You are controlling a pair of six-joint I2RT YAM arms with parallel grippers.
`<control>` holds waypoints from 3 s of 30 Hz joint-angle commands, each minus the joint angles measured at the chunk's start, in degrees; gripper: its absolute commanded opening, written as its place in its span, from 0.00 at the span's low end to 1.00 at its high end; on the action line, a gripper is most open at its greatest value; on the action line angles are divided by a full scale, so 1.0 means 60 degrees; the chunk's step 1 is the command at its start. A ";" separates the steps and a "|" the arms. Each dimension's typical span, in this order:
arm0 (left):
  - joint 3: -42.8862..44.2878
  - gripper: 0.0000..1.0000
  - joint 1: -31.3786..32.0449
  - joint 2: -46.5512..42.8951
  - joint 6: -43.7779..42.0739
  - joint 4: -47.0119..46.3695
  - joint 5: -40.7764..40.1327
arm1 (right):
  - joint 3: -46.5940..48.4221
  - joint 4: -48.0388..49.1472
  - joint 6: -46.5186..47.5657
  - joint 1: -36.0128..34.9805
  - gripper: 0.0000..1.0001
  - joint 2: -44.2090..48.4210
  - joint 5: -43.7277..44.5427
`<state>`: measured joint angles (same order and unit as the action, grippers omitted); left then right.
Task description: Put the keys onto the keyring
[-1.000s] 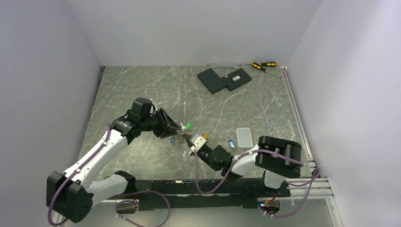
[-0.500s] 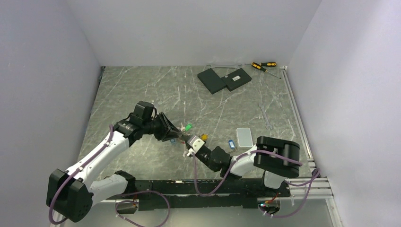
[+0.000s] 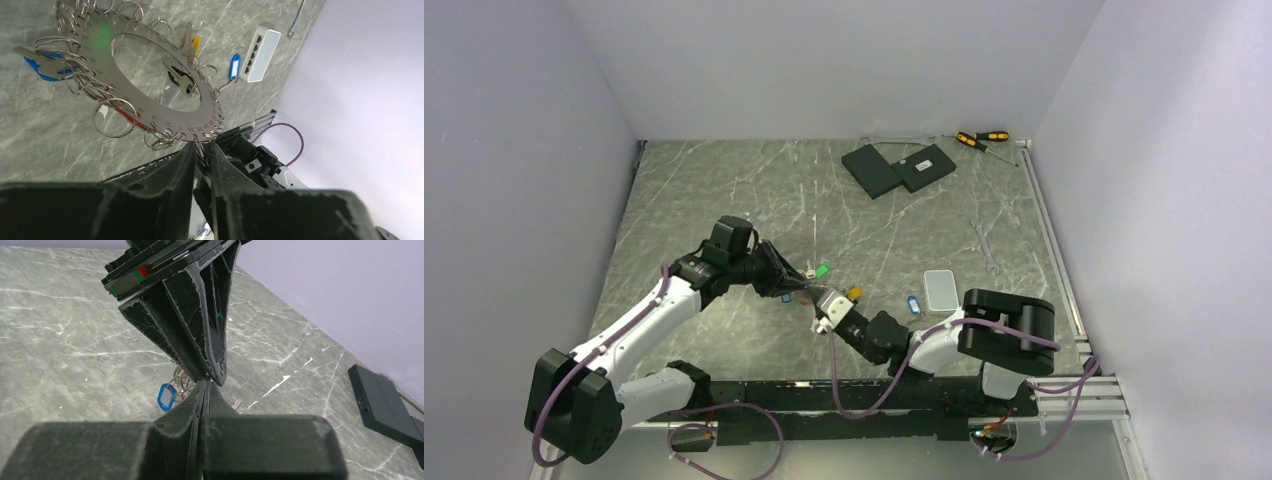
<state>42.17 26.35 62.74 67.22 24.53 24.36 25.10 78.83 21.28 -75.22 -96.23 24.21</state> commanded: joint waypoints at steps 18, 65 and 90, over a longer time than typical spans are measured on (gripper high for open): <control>0.0154 0.00 0.0047 0.0164 -0.0304 -0.0158 -0.0252 | 0.0460 0.0452 0.0142 -0.0249 0.00 -0.0031 0.0015; 0.2286 0.00 0.0040 -0.1166 -0.7891 0.0800 -0.1385 | 0.2094 -1.0444 -0.3799 0.1426 0.74 0.6354 -0.3986; 0.1337 0.00 0.0047 -0.3448 -1.1705 -0.0849 0.2176 | 0.3564 -1.1384 -0.2829 0.2683 0.66 0.6148 -0.7998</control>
<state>51.22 26.50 44.73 0.51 26.76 30.06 42.57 11.49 2.46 -59.68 -58.50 -19.70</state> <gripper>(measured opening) 0.010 0.663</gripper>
